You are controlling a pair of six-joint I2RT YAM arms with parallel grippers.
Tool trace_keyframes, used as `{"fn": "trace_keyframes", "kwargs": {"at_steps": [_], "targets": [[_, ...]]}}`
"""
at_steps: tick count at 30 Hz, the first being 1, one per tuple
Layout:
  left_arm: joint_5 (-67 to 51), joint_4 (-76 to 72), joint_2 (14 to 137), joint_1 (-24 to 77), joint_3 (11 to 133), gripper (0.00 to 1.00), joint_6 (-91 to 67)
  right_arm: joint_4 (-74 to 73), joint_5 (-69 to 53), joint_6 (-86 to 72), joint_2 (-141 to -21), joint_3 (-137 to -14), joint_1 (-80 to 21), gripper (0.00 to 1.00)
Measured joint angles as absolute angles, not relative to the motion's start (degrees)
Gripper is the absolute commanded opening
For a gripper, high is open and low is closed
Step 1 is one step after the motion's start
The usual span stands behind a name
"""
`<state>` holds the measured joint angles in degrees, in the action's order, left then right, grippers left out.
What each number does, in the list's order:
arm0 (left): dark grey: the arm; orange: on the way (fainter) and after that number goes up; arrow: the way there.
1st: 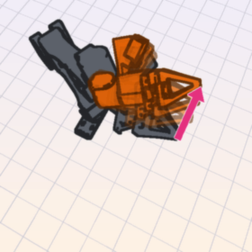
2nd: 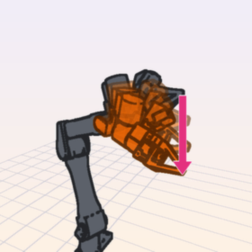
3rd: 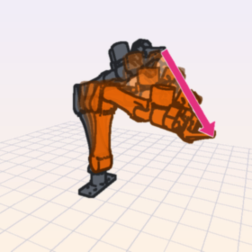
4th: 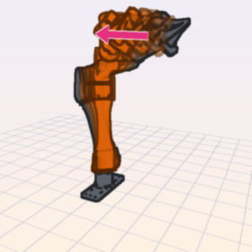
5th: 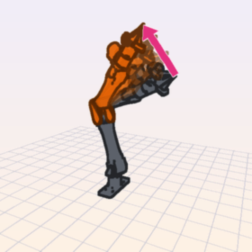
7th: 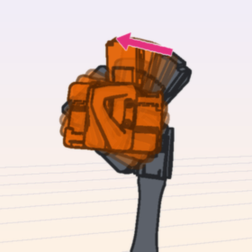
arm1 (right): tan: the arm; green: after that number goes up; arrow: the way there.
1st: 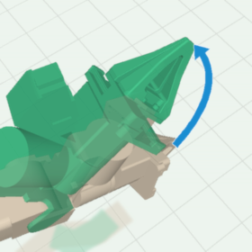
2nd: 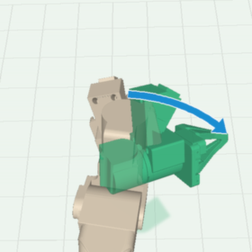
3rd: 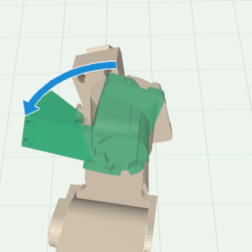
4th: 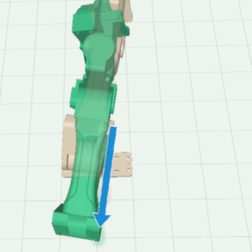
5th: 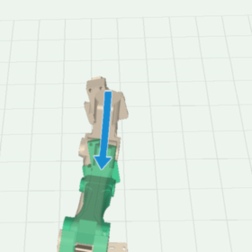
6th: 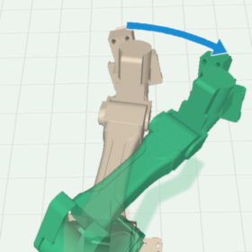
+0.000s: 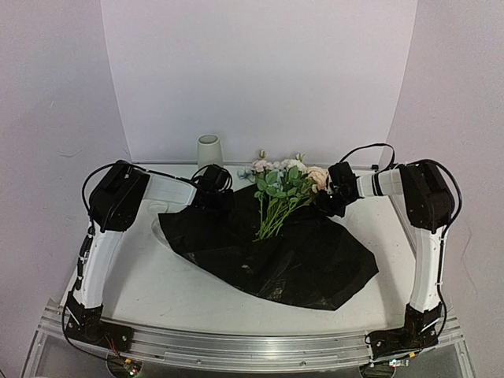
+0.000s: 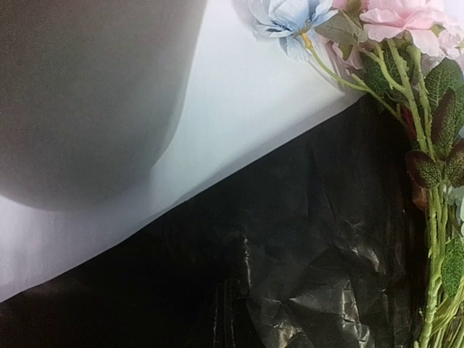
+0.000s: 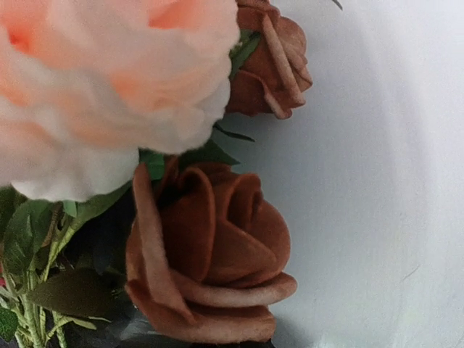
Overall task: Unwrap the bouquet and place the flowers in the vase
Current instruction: Unfold the wrapping paper at the center of the board.
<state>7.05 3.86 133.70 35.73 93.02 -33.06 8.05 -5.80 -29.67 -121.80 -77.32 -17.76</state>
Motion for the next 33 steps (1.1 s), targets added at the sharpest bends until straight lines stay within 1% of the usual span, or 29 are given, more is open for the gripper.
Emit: {"fn": "trace_keyframes", "kwargs": {"at_steps": [3,10,12,18,23,28,33], "targets": [[7.0,3.9,134.7,35.7,94.6,0.02,-33.0,7.8,-5.8,-29.2,-122.0,-77.7,-17.2,0.0],[6.9,4.5,133.6,35.7,93.9,0.21,-30.1,6.8,-6.8,-26.6,-119.7,-75.6,-17.0,0.0],[6.5,4.9,132.1,35.7,92.6,0.24,-29.2,6.0,-7.3,-25.8,-117.4,-73.7,-17.1,0.0],[4.6,6.6,122.2,35.7,85.2,0.27,-27.0,5.2,-9.8,-23.5,-108.3,-67.6,-18.1,0.0],[1.4,6.6,111.8,36.3,77.8,0.27,-26.7,5.2,-13.2,-22.1,-101.5,-61.1,-21.6,0.0],[-1.8,7.2,104.0,37.2,70.6,0.28,-26.8,5.3,-15.4,-21.8,-100.0,-56.2,-27.5,0.0],[-3.0,8.7,100.1,37.3,64.8,0.28,-27.0,6.3,-17.5,-22.6,-99.6,-51.3,-30.4,0.0]]}}
